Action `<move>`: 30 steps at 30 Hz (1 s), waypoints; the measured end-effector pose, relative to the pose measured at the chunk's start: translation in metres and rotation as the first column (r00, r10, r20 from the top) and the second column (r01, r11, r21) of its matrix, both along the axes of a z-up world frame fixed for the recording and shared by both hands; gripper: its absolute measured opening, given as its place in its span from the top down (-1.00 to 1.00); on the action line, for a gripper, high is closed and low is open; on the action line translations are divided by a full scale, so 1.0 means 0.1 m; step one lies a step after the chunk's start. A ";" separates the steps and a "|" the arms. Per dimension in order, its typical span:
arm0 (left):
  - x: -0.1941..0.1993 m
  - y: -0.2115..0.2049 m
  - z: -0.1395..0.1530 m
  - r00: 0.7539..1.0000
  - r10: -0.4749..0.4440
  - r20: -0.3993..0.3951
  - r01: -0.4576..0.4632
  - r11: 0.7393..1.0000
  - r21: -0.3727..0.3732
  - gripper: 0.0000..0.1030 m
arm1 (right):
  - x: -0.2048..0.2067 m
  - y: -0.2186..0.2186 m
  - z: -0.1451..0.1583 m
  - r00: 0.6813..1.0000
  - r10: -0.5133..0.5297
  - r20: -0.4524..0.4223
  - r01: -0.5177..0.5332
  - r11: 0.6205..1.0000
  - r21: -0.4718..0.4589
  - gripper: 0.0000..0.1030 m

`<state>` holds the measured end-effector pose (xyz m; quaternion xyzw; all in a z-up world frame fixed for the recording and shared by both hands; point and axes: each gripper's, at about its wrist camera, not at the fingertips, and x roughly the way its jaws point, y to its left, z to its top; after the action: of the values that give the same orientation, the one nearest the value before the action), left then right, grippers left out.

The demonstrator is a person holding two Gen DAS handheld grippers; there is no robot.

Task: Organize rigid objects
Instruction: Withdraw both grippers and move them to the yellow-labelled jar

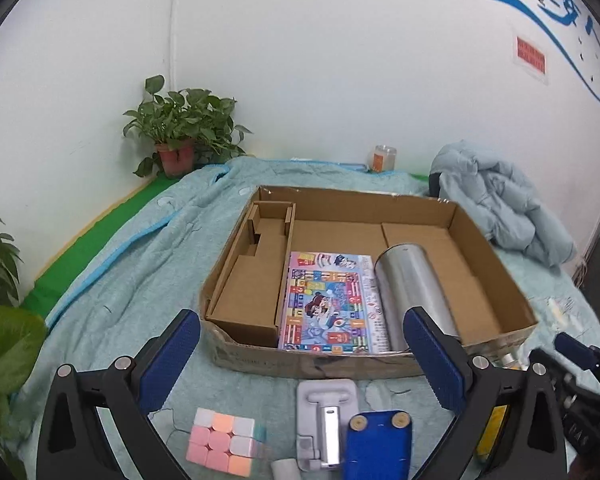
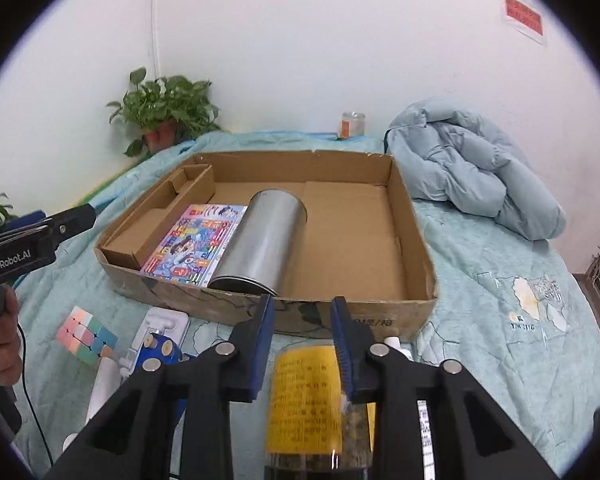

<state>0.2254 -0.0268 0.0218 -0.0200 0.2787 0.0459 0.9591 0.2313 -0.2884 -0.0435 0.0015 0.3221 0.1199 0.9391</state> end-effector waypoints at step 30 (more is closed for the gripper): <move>-0.23 -0.42 -0.40 0.982 -0.120 -0.145 0.121 0.993 -0.004 -0.76 | -0.19 -0.14 -0.62 0.984 0.047 -0.172 -0.055 0.997 -0.046 -0.36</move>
<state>0.2023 -0.0683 -0.0180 0.0026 0.3483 -0.0104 0.9373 0.2121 -0.3028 -0.1060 -0.0200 0.4043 0.1352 0.9044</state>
